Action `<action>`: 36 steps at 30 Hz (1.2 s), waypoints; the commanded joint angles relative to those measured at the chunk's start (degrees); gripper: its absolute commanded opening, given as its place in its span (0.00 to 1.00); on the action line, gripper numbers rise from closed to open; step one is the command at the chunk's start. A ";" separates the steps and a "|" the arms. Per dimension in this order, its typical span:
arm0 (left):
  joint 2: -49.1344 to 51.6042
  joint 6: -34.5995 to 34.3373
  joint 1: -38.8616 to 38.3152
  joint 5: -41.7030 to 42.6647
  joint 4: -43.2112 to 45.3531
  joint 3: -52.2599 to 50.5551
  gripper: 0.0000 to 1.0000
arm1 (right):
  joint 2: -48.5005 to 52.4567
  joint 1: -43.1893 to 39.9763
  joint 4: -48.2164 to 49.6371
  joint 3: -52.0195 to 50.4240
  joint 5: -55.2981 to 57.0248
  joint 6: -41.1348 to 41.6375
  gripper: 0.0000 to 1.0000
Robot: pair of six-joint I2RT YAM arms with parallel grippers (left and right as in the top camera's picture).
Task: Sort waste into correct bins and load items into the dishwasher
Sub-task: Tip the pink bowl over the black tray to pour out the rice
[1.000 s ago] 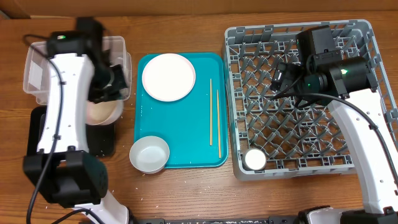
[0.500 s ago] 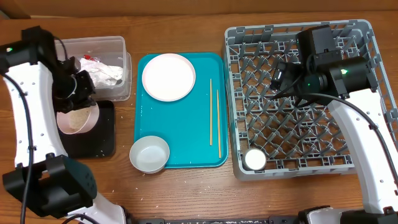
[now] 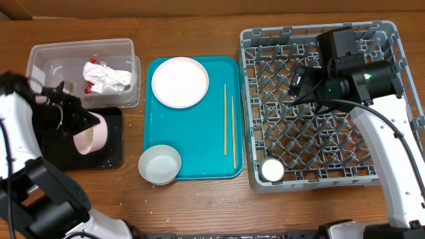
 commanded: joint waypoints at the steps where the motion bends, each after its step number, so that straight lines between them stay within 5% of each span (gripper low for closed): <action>1: -1.60 5.40 3.41 13.16 3.06 -4.44 0.04 | -0.79 -0.13 0.31 1.25 0.37 -0.39 0.92; 11: -1.57 5.31 12.04 31.17 16.04 -13.09 0.04 | -0.79 -0.13 0.55 1.25 0.37 -0.39 0.92; 22: 2.45 5.27 17.42 49.64 16.35 -13.99 0.04 | -0.79 -0.13 0.55 1.25 0.37 -0.39 0.92; 36: 5.18 -1.42 18.47 56.85 13.92 -14.03 0.04 | -0.79 -0.13 0.52 1.25 0.37 -0.39 0.92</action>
